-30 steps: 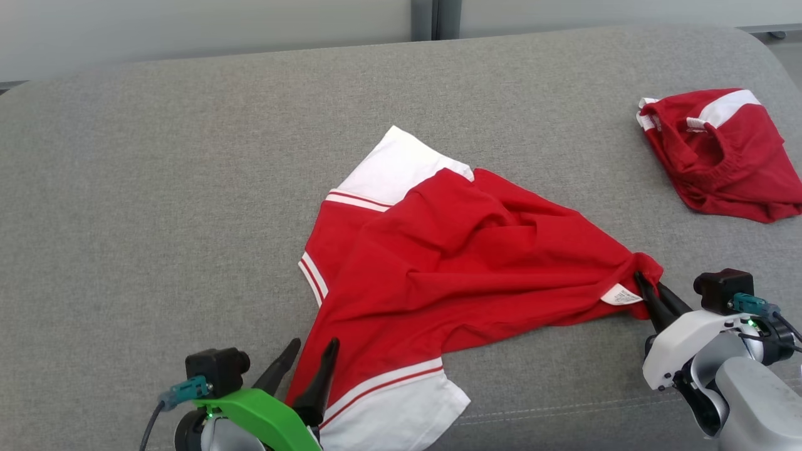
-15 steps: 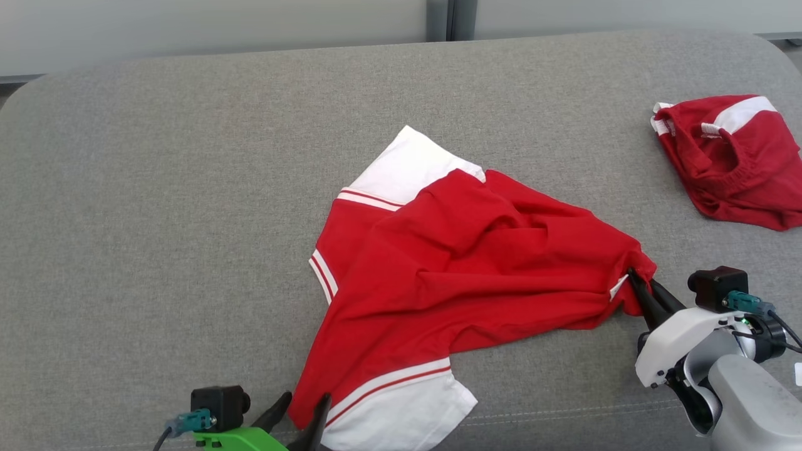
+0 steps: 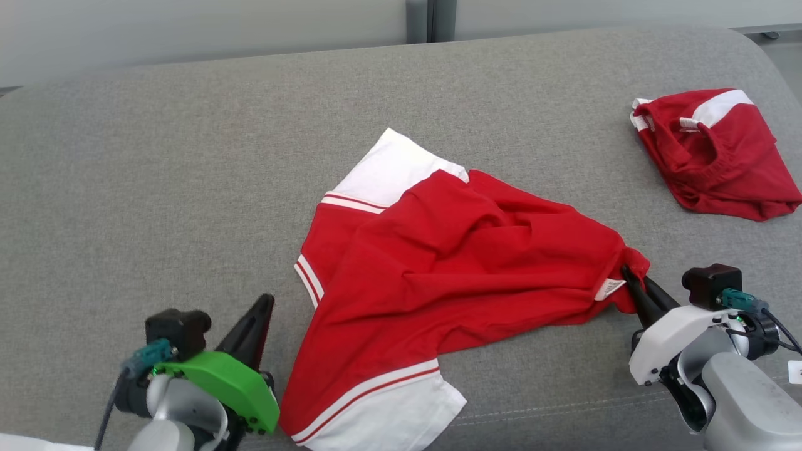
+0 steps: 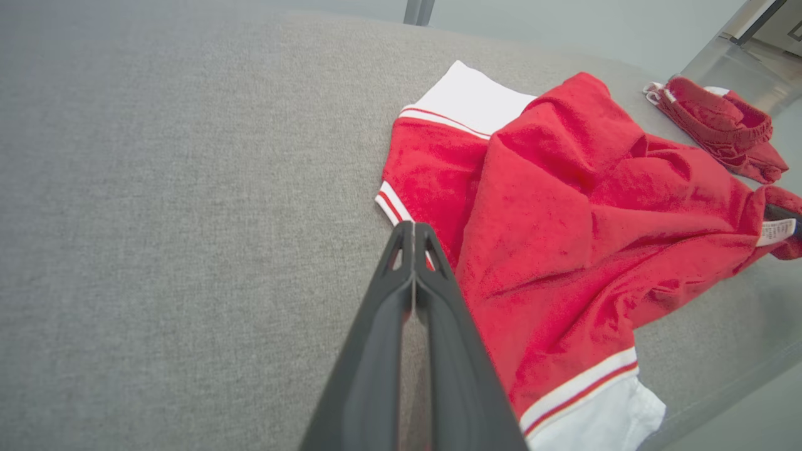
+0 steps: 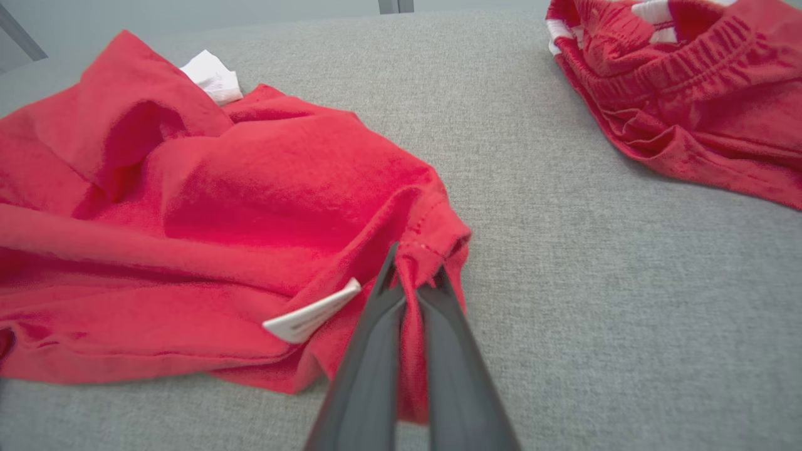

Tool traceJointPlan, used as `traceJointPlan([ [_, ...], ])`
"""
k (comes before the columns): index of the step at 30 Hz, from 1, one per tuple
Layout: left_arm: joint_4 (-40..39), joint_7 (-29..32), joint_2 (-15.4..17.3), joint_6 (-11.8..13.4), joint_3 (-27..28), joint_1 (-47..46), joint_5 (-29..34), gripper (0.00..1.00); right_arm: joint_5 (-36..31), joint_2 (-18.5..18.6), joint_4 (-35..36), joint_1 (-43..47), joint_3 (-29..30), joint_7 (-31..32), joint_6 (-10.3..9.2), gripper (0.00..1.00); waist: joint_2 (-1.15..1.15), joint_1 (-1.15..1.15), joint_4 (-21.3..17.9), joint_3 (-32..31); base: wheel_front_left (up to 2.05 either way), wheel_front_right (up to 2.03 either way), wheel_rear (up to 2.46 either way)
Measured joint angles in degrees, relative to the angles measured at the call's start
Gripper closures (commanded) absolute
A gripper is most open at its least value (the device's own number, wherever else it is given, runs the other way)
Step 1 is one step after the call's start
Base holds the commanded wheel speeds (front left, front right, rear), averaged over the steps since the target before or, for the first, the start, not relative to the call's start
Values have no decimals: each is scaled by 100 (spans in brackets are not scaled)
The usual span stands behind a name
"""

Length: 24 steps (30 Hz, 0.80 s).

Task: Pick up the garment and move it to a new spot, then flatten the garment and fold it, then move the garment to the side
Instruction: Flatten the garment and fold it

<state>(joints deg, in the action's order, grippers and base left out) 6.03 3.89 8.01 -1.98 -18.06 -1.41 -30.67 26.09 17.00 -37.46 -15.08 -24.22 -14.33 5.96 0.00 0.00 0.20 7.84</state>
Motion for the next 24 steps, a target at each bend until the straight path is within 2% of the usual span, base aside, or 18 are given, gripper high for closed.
traceJointPlan([
  [3,-55,-30,174,7,81,-374,138,100,-54,-31,0,-37,-54,0,1,100,0,0,-45,-7,0,0,0],
  [7,108,369,232,-15,-193,-417,144,100,-102,-92,20,-152,-122,0,7,100,0,0,-140,13,0,0,0],
  [10,204,503,229,-79,-345,-417,144,84,-102,-92,35,-209,-116,0,8,100,0,0,-200,57,0,0,0],
  [12,323,611,226,-111,-442,-419,144,71,-102,-96,40,-214,-100,0,8,100,0,0,-229,87,0,0,0],
  [13,383,651,210,-115,-483,-419,144,58,-102,-93,40,-214,-89,0,8,100,0,0,-239,98,0,0,0],
  [14,430,673,198,-137,-520,-419,144,51,-102,-90,38,-214,-80,0,8,100,0,0,-246,107,0,0,0],
  [15,464,720,198,-151,-565,-419,144,22,-102,-88,38,-214,-74,0,8,100,0,0,-250,114,0,0,0],
  [16,488,726,198,-153,-597,-418,144,0,-102,-87,38,-214,-70,0,8,100,0,0,-254,121,0,0,0],
  [22,627,824,211,-159,-637,-418,177,0,-102,-68,38,-214,-18,0,9,100,0,0,-262,160,0,0,0],
  [23,647,824,213,-160,-637,-418,198,10,-102,-67,38,-214,-11,0,9,100,0,0,-260,165,0,0,0],
  [24,659,823,209,-162,-635,-418,213,53,-102,-69,38,-214,-9,0,10,100,0,0,-257,170,0,0,0],
])
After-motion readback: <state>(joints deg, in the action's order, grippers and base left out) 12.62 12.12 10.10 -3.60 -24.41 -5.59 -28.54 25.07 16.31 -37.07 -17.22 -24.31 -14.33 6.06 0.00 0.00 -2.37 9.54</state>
